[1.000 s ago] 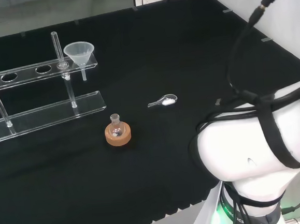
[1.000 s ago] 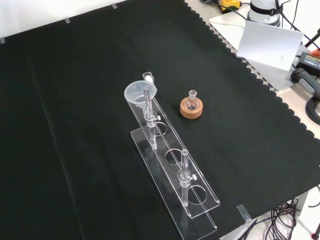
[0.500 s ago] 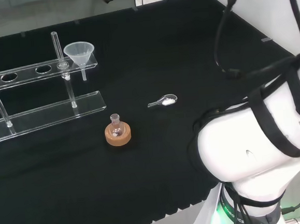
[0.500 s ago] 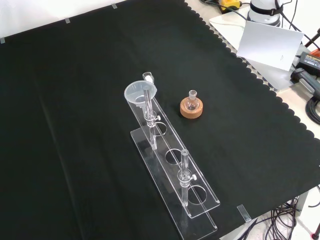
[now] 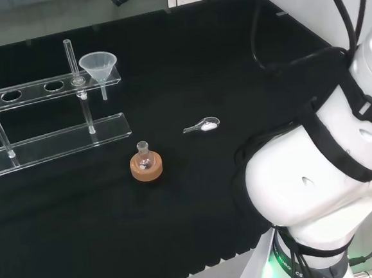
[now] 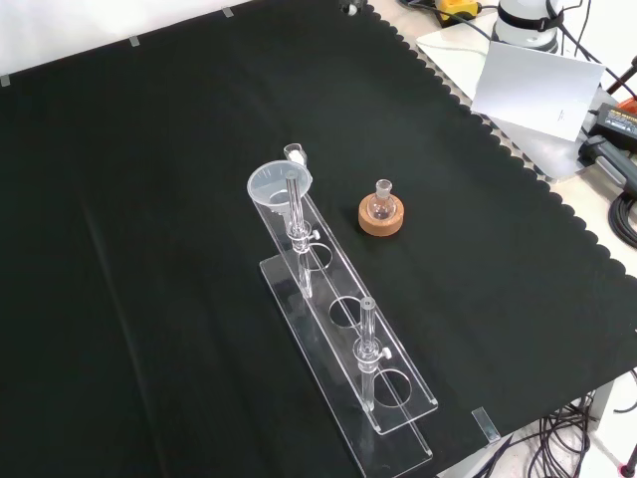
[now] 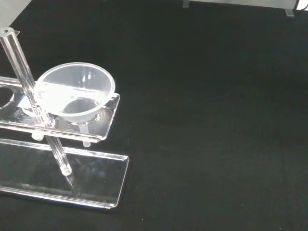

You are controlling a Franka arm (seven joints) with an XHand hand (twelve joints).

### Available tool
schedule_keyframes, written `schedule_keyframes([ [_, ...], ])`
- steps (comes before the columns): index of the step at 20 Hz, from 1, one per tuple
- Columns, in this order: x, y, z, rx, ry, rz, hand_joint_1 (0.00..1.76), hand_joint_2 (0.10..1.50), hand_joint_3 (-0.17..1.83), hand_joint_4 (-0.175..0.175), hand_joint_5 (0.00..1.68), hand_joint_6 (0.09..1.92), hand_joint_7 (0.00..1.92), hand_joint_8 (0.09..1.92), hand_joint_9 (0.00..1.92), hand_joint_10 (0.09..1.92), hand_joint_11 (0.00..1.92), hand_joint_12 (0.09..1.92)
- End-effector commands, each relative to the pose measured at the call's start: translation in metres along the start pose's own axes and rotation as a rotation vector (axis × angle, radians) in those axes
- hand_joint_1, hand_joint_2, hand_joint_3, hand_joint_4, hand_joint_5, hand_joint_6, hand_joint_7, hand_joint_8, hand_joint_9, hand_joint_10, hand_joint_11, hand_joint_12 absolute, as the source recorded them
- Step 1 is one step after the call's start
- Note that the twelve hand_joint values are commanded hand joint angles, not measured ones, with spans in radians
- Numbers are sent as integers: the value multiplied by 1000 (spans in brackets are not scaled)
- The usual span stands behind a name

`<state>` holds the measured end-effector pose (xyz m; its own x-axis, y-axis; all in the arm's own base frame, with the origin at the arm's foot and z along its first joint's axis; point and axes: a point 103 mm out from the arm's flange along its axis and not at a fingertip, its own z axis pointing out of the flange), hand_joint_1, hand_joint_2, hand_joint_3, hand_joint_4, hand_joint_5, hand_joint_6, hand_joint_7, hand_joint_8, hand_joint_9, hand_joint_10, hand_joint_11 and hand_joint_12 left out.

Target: Pick up the funnel from the transparent funnel stand.

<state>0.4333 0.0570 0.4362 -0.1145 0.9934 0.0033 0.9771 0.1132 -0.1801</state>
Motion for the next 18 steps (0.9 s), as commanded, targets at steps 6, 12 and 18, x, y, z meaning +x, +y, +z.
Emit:
schedule_keyframes([
  [6,29,33,10,78,-56,-83,444,661,48,15,254,87,309,535,5,720,0,621],
  [12,39,47,24,155,-93,-97,444,648,31,-17,166,87,270,512,0,690,0,535],
  [18,46,63,38,198,-124,-106,421,629,12,-27,129,87,238,512,0,657,0,391],
])
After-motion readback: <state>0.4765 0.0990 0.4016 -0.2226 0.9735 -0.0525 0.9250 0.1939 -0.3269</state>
